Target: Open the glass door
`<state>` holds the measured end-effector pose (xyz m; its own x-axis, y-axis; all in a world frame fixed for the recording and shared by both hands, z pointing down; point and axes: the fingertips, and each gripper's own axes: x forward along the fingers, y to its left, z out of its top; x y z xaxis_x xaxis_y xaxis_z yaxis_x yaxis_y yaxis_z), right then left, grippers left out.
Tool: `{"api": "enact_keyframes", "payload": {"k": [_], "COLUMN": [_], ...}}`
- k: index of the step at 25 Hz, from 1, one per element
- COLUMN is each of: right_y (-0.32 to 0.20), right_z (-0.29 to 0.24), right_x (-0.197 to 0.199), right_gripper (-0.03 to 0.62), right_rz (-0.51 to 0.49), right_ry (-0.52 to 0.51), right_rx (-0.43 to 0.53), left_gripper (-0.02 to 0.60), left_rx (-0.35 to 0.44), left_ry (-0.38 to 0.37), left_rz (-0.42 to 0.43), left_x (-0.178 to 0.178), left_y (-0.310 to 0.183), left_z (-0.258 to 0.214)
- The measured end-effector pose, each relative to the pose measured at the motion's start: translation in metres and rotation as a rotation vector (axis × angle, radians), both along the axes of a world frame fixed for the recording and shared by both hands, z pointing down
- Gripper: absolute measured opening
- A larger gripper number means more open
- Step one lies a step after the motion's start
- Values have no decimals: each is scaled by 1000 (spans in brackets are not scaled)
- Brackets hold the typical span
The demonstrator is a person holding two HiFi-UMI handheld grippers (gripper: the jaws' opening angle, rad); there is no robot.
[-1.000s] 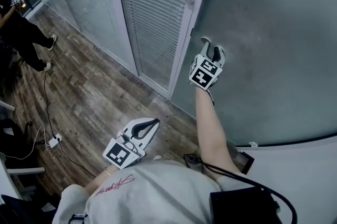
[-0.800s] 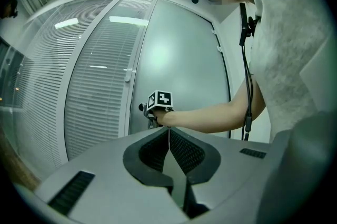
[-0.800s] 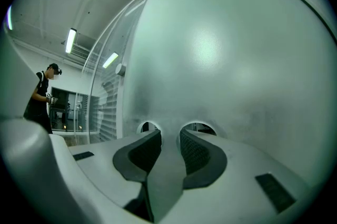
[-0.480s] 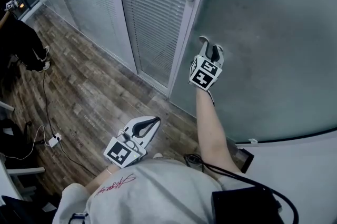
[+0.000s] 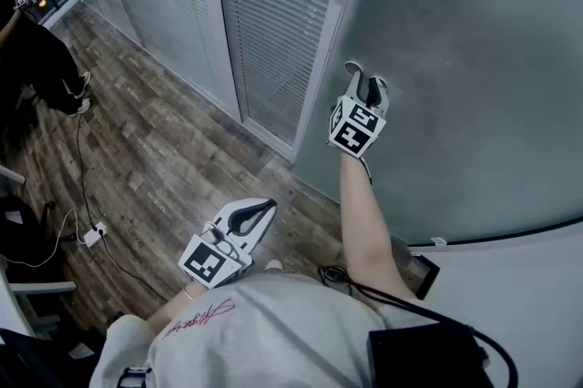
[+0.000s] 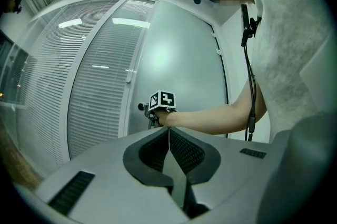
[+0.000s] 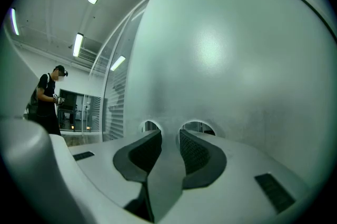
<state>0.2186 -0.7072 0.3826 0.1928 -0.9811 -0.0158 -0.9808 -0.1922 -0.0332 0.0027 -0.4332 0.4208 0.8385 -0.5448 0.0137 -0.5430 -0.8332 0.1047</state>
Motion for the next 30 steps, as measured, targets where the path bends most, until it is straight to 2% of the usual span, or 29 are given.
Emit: {"api": "enact_keyframes", "payload": {"k": [19,30], "right_y": [53,97], "right_z": [1,1], "right_x": [-39,-58], "right_gripper": [114,113], "right_rz": [-117,-125], "right_ry": [18,21], "right_rx": [-5,4], "left_gripper": [18,18], "left_rx": [-16,-8], "left_ry": [23,20], "left_rz": [-4,23], "left_x": [-21,-40], "left_y": [47,80], "left_z": [11,9]}}
